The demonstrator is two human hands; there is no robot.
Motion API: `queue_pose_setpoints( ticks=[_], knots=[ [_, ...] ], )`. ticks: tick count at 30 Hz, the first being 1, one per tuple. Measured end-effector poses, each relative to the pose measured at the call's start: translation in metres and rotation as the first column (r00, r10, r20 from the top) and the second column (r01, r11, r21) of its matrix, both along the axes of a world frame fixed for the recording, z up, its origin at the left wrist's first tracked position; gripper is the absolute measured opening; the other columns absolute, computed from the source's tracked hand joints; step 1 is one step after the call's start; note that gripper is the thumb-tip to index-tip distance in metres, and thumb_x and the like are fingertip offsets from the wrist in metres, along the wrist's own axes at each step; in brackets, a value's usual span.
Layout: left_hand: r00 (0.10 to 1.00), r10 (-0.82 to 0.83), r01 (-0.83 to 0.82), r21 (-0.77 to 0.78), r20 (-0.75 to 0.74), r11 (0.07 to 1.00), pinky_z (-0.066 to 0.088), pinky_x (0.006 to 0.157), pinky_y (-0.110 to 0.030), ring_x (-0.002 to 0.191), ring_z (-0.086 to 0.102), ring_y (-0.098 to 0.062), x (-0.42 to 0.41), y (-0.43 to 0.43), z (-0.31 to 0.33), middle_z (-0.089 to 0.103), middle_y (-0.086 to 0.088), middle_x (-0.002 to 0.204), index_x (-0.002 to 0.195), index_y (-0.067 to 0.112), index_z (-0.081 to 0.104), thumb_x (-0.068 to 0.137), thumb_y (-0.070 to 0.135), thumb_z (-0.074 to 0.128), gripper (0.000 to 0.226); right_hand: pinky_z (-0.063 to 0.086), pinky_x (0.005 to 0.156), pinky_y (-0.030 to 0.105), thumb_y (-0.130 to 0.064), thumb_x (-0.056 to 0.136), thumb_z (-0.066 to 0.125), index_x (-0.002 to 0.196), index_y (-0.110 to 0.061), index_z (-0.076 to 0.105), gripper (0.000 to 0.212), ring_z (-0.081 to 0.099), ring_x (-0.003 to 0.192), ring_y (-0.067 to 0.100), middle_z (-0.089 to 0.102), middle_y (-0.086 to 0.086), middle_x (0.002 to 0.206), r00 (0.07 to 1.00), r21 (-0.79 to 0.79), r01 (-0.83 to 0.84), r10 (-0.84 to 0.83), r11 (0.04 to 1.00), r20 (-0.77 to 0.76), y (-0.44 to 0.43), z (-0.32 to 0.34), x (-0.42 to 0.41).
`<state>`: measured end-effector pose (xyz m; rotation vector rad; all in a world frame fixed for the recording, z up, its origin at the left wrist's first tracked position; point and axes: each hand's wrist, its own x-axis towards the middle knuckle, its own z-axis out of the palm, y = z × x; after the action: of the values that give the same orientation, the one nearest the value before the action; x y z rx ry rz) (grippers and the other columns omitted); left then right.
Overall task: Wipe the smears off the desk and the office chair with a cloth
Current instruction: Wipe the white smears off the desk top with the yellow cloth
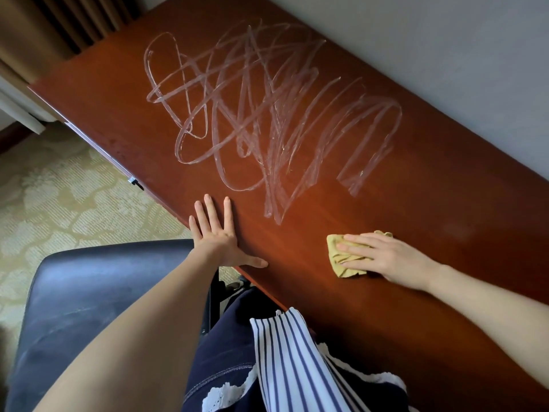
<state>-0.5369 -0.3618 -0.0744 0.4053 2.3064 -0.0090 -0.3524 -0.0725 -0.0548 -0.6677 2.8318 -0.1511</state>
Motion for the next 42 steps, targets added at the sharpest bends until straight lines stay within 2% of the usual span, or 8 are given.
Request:
queue_pose_setpoints(
  ticks=[4, 7, 15, 22, 25, 29, 35, 42],
  knots=[
    [1.0, -0.002, 0.002, 0.023, -0.01, 1.0, -0.02, 0.108, -0.053, 0.127, -0.046, -0.037, 0.001, 0.0, -0.001, -0.058, -0.016, 0.129, 0.108, 0.024, -0.061, 0.024, 0.098, 0.051, 0.158, 0.051, 0.089, 0.052, 0.019, 0.063, 0.073, 0.123, -0.019, 0.064, 0.071, 0.049, 0.127, 0.031, 0.052, 0.006, 0.137, 0.984, -0.001, 0.173, -0.173, 0.985, 0.035, 0.011, 0.006, -0.032],
    [1.0, 0.001, 0.0, 0.026, -0.012, 1.0, -0.021, 0.108, -0.052, 0.126, -0.047, -0.037, 0.001, 0.0, -0.001, -0.055, -0.018, 0.133, 0.109, 0.023, -0.059, 0.027, 0.097, 0.053, 0.157, 0.037, 0.106, 0.048, 0.011, 0.085, 0.056, 0.137, -0.023, 0.049, 0.062, 0.029, 0.14, 0.024, 0.036, 0.0, 0.15, 0.929, -0.018, 0.363, -0.361, 0.932, 0.086, 0.004, 0.004, -0.064],
    [1.0, -0.001, 0.001, 0.023, -0.015, 1.0, -0.02, 0.109, -0.052, 0.128, -0.045, -0.038, 0.0, 0.001, 0.0, -0.053, -0.018, 0.136, 0.119, 0.022, -0.054, 0.03, 0.095, 0.056, 0.159, 0.021, 0.114, 0.047, -0.001, 0.099, 0.038, 0.143, -0.031, 0.038, 0.054, 0.013, 0.144, 0.018, 0.024, -0.005, 0.156, 0.601, -0.091, 0.799, -0.792, 0.594, 0.106, -0.083, -0.014, -0.133],
    [1.0, -0.017, 0.017, 0.016, -0.01, 1.0, -0.021, 0.108, -0.052, 0.12, -0.052, -0.035, -0.001, -0.001, -0.001, -0.072, -0.01, 0.104, 0.103, 0.026, -0.063, 0.026, 0.096, 0.053, 0.157, 0.017, 0.108, 0.042, -0.009, 0.099, 0.033, 0.144, -0.035, 0.035, 0.052, 0.01, 0.144, 0.02, 0.018, -0.006, 0.158, 0.813, -0.132, 0.581, -0.569, 0.803, 0.122, -0.14, -0.023, -0.113],
    [1.0, -0.026, 0.026, 0.009, -0.009, 1.0, -0.021, 0.108, -0.052, 0.123, -0.049, -0.036, -0.001, -0.002, -0.001, -0.072, -0.009, 0.105, 0.104, 0.025, -0.063, 0.023, 0.098, 0.049, 0.157, 0.02, 0.106, 0.04, -0.01, 0.098, 0.036, 0.141, -0.034, 0.041, 0.049, 0.016, 0.143, 0.021, 0.025, -0.005, 0.155, 0.896, -0.177, 0.443, -0.43, 0.879, 0.109, -0.14, -0.024, -0.092],
    [0.999, -0.034, 0.034, 0.017, -0.018, 0.999, -0.02, 0.109, -0.052, 0.126, -0.047, -0.036, 0.0, -0.003, 0.0, -0.072, -0.008, 0.106, 0.104, 0.027, -0.064, 0.016, 0.101, 0.041, 0.156, 0.042, 0.093, 0.043, 0.005, 0.081, 0.062, 0.123, -0.023, 0.064, 0.051, 0.047, 0.129, 0.029, 0.053, 0.001, 0.138, 0.96, -0.259, 0.258, -0.278, 0.931, -0.044, -0.127, -0.022, -0.048],
    [0.999, -0.029, 0.029, 0.028, -0.017, 0.999, -0.018, 0.11, -0.053, 0.128, -0.045, -0.037, 0.0, -0.003, 0.0, -0.064, -0.013, 0.12, 0.106, 0.026, -0.064, 0.008, 0.102, 0.032, 0.157, 0.049, 0.089, 0.039, 0.008, 0.068, 0.078, 0.118, -0.024, 0.067, 0.06, 0.054, 0.122, 0.027, 0.058, 0.001, 0.132, 0.992, -0.133, 0.074, -0.087, 0.988, -0.096, -0.06, -0.016, -0.011],
    [0.999, -0.038, 0.038, 0.012, -0.005, 0.999, -0.016, 0.11, -0.055, 0.13, -0.043, -0.039, 0.0, -0.002, 0.0, -0.071, -0.01, 0.106, 0.107, 0.025, -0.062, 0.003, 0.1, 0.027, 0.156, 0.041, 0.1, 0.05, 0.013, 0.083, 0.057, 0.132, -0.023, 0.055, 0.061, 0.037, 0.136, 0.027, 0.042, 0.002, 0.146, 0.87, -0.026, 0.491, -0.489, 0.871, 0.056, 0.014, 0.004, -0.025]
  ],
)
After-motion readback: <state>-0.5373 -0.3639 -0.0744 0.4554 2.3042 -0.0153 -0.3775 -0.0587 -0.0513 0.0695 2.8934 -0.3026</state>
